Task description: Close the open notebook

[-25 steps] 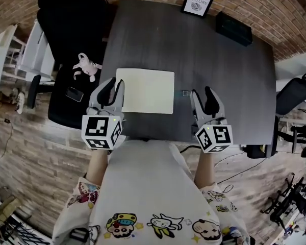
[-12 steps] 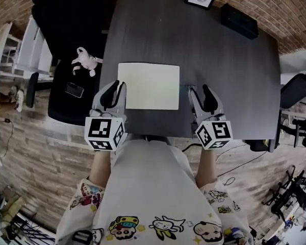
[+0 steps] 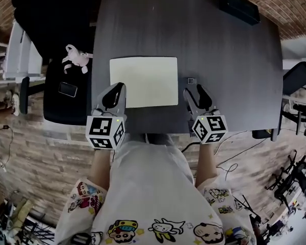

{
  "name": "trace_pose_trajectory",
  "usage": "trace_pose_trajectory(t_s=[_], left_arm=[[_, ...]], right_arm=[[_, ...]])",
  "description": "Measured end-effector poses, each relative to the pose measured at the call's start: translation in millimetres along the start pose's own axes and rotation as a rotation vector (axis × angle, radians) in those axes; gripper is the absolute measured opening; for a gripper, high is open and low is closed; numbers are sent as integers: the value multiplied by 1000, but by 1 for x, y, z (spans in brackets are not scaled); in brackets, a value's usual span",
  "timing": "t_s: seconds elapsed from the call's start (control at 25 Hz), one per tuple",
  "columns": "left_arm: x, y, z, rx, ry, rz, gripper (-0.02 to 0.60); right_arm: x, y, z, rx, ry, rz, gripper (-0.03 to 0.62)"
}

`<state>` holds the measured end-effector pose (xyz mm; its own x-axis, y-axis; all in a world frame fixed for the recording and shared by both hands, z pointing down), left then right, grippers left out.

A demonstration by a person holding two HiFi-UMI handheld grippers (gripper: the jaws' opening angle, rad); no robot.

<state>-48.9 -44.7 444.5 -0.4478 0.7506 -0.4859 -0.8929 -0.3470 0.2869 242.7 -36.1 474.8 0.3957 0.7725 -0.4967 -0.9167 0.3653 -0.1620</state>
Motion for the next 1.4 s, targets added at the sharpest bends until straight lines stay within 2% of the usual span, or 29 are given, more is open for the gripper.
trace_pose_trajectory(t_s=[0.44, 0.84, 1.16, 1.4], left_arm=[[-29, -13, 26, 7, 77, 75, 0], [-37, -19, 30, 1, 93, 112, 0], [-41, -17, 26, -3, 92, 115, 0], [-41, -18, 25, 0, 89, 110, 0]], right_arm=[[-21, -42, 51, -217, 95, 67, 233], [-39, -46, 70, -490, 198, 0, 264], [-40, -54, 71, -665, 171, 4, 253], [-45, -59, 67, -781, 110, 48, 251]])
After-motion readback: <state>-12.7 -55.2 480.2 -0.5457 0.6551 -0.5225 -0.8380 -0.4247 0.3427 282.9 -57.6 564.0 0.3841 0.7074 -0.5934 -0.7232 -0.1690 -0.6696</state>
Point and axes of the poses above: the fingertips, and each gripper's own axes: x backward along the fingers, y to its left, z out of its underside, the point moved 7 cm from there along x, backward along the fingers, and after that the axes turned 4 degrees about x, right-handed, at the moved point
